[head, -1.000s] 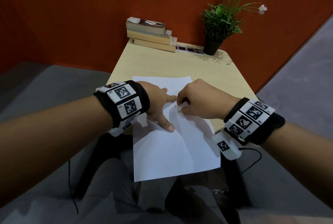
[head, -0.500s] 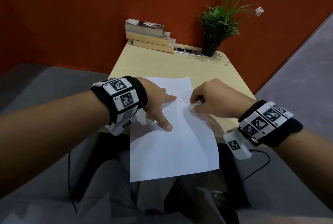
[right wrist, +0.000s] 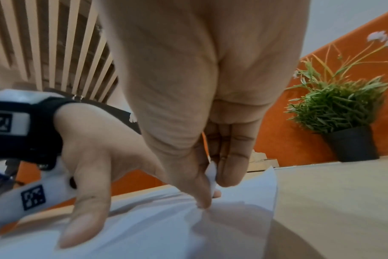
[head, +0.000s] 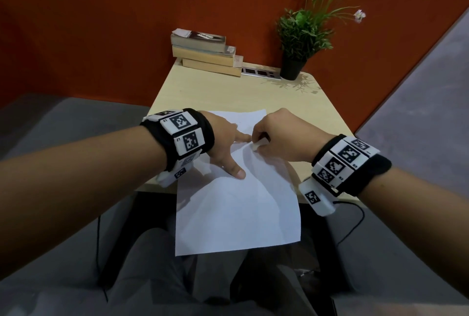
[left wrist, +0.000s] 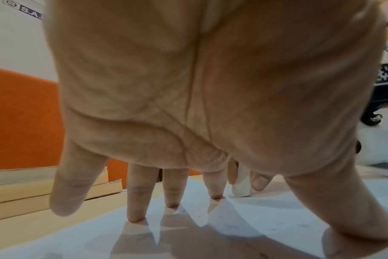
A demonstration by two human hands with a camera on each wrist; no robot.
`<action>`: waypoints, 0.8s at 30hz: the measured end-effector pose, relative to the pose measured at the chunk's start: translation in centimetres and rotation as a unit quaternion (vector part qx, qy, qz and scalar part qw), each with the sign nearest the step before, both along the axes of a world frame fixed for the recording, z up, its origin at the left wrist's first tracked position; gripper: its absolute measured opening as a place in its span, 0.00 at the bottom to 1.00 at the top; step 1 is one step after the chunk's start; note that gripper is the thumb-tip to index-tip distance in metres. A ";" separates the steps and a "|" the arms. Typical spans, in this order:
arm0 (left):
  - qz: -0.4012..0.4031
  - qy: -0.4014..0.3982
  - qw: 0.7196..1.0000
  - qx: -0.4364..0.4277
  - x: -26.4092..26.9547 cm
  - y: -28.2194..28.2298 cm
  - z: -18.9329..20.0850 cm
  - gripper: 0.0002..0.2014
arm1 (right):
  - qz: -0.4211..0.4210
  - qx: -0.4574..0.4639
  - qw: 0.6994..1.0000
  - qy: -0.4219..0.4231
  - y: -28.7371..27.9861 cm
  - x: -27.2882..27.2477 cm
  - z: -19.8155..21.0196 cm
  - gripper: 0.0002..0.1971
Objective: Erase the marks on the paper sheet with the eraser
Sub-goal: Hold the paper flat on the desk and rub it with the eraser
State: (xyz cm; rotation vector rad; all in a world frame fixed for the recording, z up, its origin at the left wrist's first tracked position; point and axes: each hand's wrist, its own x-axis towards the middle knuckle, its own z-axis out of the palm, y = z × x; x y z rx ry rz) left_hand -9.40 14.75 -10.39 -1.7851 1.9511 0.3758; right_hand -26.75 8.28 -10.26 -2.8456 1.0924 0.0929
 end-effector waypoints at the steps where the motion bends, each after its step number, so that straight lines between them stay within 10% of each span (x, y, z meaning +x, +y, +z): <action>1: 0.000 -0.002 1.000 0.001 0.0 -0.1 0.0 0.57 | 0.001 -0.007 1.000 0.004 0.0 0.2 -0.1 0.10; 24: -0.008 -0.008 1.000 0.008 -0.1 0.2 0.1 0.58 | 0.073 -0.036 0.995 0.057 1.6 -0.5 -0.3 0.10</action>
